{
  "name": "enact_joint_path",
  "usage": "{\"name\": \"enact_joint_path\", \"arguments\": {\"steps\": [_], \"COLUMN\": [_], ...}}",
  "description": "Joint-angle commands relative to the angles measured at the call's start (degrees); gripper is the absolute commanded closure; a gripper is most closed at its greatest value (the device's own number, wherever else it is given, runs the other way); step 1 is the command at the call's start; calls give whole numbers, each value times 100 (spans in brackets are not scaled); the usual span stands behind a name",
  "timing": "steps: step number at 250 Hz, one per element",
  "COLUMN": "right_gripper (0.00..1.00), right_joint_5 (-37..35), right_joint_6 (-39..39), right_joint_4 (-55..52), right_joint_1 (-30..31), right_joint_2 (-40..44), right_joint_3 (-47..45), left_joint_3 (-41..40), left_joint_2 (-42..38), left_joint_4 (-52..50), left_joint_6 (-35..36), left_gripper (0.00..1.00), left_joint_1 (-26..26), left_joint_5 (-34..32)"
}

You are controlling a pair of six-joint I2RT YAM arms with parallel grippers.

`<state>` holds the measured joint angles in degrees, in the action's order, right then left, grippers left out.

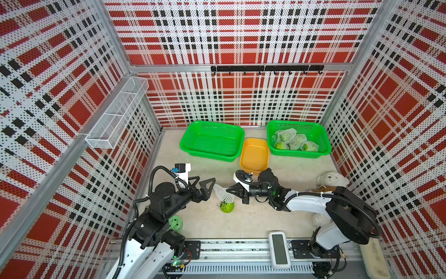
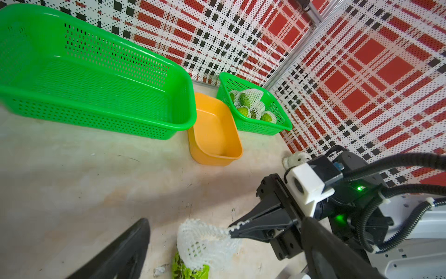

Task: Sleeve custard apples in foam nets
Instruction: Put on the foam net on the custard apple.

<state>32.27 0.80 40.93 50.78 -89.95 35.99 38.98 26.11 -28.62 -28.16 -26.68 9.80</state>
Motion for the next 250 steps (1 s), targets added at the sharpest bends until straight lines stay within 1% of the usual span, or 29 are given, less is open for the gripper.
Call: {"name": "enact_joint_path", "arguments": {"steps": [1, 18, 40, 54, 87, 114, 133, 153, 179, 190, 201, 217, 239, 250], "right_gripper": [100, 100, 100, 100, 100, 100, 100, 100, 100, 100, 100, 100, 100, 100], "right_joint_5": [-469, -393, -193, -224, -453, -280, -195, -270, -601, -909, -918, -1078, -986, -913], "right_joint_6": [633, 574, 465, 433, 616, 831, 860, 798, 579, 475, 342, 128, -217, -248], "right_joint_4": [904, 1112, 1133, 1160, 1126, 1100, 993, 1127, 1374, 1250, 1139, 1333, 1815, 1928], "right_joint_1": [129, 123, 128, 149, 172, 325, 469, 578, 579, 536, 421, 279, 18, -54], "right_joint_2": [-181, -302, -429, -457, -398, -336, -393, -507, -667, -723, -776, -827, -876, -859], "right_joint_3": [-163, -224, -237, -304, -550, -653, -533, -471, -429, -340, -252, -304, -517, -615], "left_joint_3": [224, 241, 274, 302, 311, 294, 257, 220, 148, 128, 112, 118, 119, 123], "left_joint_2": [-65, -21, 42, 73, 128, 195, 243, 258, 240, 252, 271, 328, 407, 433], "left_joint_4": [-215, -222, -240, -242, -196, -136, -97, -42, 81, 117, 160, 175, 212, 241], "left_joint_6": [126, 125, 161, 167, 196, 206, 222, 218, 171, 160, 161, 170, 221, 217], "left_gripper": [1, 1, 1, 1, 1, 1, 1, 1, 1, 1, 1, 0, 1, 1], "left_joint_1": [5, 6, 8, 8, 7, 4, -10, -28, -64, -89, -100, -110, -130, -140], "left_joint_5": [-136, -106, -93, -101, -96, -27, 6, 3, -23, -41, -47, -36, -37, -29]}}
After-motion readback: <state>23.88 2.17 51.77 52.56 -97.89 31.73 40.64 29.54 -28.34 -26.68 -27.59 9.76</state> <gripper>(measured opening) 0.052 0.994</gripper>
